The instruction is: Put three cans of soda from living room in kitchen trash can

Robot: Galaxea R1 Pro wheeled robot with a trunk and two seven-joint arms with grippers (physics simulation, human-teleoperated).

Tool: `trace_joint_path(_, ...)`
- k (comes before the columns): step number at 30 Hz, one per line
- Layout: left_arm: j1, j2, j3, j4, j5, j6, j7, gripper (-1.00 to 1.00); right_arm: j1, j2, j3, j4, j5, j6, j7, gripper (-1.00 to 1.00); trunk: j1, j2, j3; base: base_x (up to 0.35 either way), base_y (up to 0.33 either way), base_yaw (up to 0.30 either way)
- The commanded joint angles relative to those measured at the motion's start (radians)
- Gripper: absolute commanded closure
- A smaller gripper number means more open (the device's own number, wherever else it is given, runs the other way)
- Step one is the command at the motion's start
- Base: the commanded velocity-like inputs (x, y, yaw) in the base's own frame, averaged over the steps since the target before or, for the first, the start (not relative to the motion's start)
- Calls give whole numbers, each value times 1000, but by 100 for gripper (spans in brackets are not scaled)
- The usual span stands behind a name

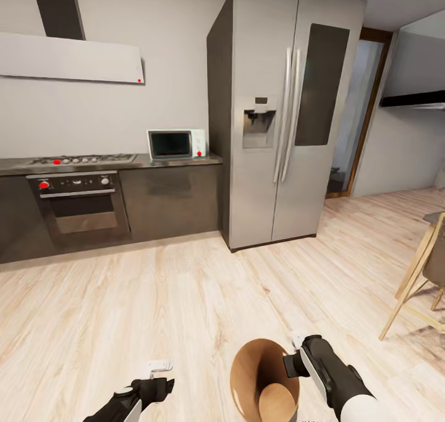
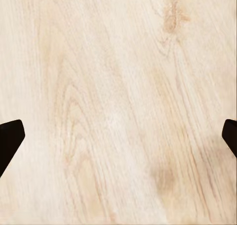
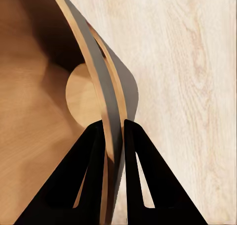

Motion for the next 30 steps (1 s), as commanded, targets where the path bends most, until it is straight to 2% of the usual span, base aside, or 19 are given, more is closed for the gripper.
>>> trace_joint_path(1, 0, 0, 0, 0, 0, 0, 0, -100, 0, 0, -1, 0, -16, 1, 4, 100, -4, 7, 3, 0, 0, -258)
trace_joint_path(14, 0, 0, -1, 1, 0, 0, -1, -100, 0, -3, -1, -1, -16, 4, 9, 100, -54, 98, 44, 0, 0, -280)
trace_joint_path(18, 0, 0, -1, -2, 0, 0, -2, -100, 0, -32, -2, -7, -18, 6, 47, 100, -54, 98, 46, 0, 0, -286)
trace_joint_path(23, 0, 0, -3, -4, 0, 0, -2, -100, 0, -107, -7, -16, -22, 9, 177, 100, -54, 98, 48, 0, 0, -286)
trace_joint_path(25, 0, 0, -3, -5, 0, 0, -2, -100, 1, -123, -8, -17, -23, 15, 202, 100, -54, 98, 48, 0, 0, -286)
trace_joint_path(30, 0, 0, -3, -5, 0, 0, -2, -100, 1, -134, -10, -17, -27, 29, 224, 100, -54, 98, 49, 0, 0, -286)
